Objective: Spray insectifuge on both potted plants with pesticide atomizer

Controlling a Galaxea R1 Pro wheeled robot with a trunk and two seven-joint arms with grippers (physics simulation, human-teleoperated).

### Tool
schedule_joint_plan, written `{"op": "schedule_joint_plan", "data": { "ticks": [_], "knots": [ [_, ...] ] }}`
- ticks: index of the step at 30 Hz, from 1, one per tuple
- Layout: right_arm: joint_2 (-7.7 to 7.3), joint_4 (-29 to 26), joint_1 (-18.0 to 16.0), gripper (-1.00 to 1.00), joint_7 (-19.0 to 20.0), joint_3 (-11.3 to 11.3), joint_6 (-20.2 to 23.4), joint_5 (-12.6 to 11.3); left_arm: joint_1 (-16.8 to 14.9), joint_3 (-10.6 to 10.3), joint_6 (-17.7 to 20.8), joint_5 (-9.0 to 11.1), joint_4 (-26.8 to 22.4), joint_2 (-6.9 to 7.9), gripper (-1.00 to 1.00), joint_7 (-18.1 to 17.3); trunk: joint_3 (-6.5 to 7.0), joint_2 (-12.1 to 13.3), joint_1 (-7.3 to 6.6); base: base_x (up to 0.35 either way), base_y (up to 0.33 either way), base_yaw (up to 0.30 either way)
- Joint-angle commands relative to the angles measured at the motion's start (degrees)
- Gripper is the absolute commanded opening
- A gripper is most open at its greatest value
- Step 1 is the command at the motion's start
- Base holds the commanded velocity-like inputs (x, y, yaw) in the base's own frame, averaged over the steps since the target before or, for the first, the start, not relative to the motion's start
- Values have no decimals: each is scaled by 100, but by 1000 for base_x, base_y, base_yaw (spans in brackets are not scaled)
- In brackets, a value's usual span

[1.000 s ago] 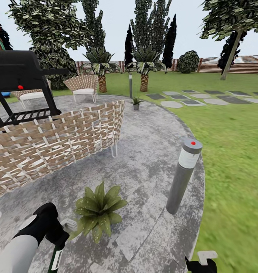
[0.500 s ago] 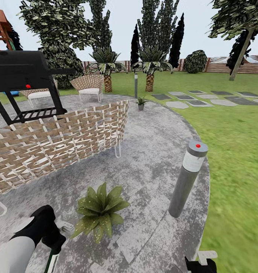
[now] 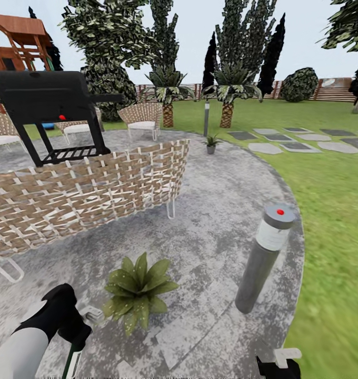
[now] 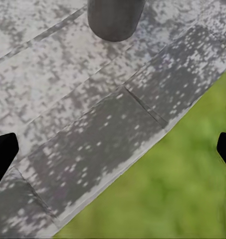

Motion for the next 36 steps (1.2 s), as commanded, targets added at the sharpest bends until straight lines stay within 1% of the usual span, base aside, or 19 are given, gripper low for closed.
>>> {"op": "schedule_joint_plan", "data": {
  "ticks": [1, 11, 14, 18, 21, 23, 24, 25, 27, 28, 29, 30, 31, 32, 34, 36],
  "knots": [
    [0, 0, -1, 100, -9, 49, -12, -45, -4, 28, 44, -51, -9, -4, -100, -55, -5, -2, -2, -123, -271, 61],
    [-18, 9, -1, 100, -9, 49, -12, -45, -13, 70, 52, -34, -20, -11, -100, -64, -5, -2, -2, -110, -269, 6],
    [-11, 2, -1, 100, -9, 49, -12, -45, -13, 79, 54, -31, -20, -11, -100, -76, -5, -2, -2, 104, -261, 0],
    [-9, 0, -1, 100, -9, 49, -12, -45, -30, 82, 67, -16, -27, -10, -100, -148, -5, -2, -2, 252, -166, 0],
    [-9, 0, -1, 100, -9, 49, -12, -45, -81, 17, 61, -59, -51, -3, -100, -633, -5, -2, -2, 243, -83, 0],
    [-9, 0, -1, 100, -9, 44, -12, -46, -103, -1, 51, -81, -60, 10, -100, -887, -5, -2, -2, 74, -24, 0],
    [-9, 0, -1, 100, -9, 42, -12, -46, -154, -39, 42, -88, -62, 38, -100, -1047, -5, -2, -2, 20, -7, 0],
    [-9, 0, -1, 100, -10, 45, -12, -45, -277, -104, 29, -119, -61, 60, -100, -1202, -5, -2, -2, 10, -3, 0],
    [-9, 0, -1, 100, -9, 48, -12, -45, -564, -320, 12, -315, -57, 95, -100, -1670, -5, -2, -2, 4, -1, 0],
    [-9, 0, -1, 100, -9, 48, -12, -45, -688, -463, 5, -501, -56, 108, -100, -1985, -5, -2, -2, 2, -1, 0],
    [-9, 0, -1, 100, -9, 49, -12, -45, -860, -683, -7, -870, -56, 118, -100, -1998, -5, -2, -2, 1, 0, 0],
    [-9, 0, -1, 100, -9, 49, -12, -45, -962, -789, -20, -1099, -54, 120, -100, -1998, -5, -2, -2, 0, 0, 0],
    [-9, 0, -1, 100, -9, 49, -12, -45, -1111, -885, -31, -1372, -22, 116, -100, -1998, -5, -2, -2, 0, 0, 0],
    [-9, 0, -1, 100, -9, 49, -12, -45, -1226, -940, -40, -1525, 12, 114, -100, -1998, -5, -2, -2, 0, 0, 0],
    [-9, 0, -1, 100, -9, 49, -12, -45, -1398, -992, -118, -1672, 51, 108, -100, -1998, -5, -2, -2, 0, 0, 0],
    [-9, 0, -1, 100, -9, 49, -12, -45, -1564, -1004, -153, -1706, 188, 84, -100, -1998, -5, -2, -2, 0, 0, 0]
  ]
}}
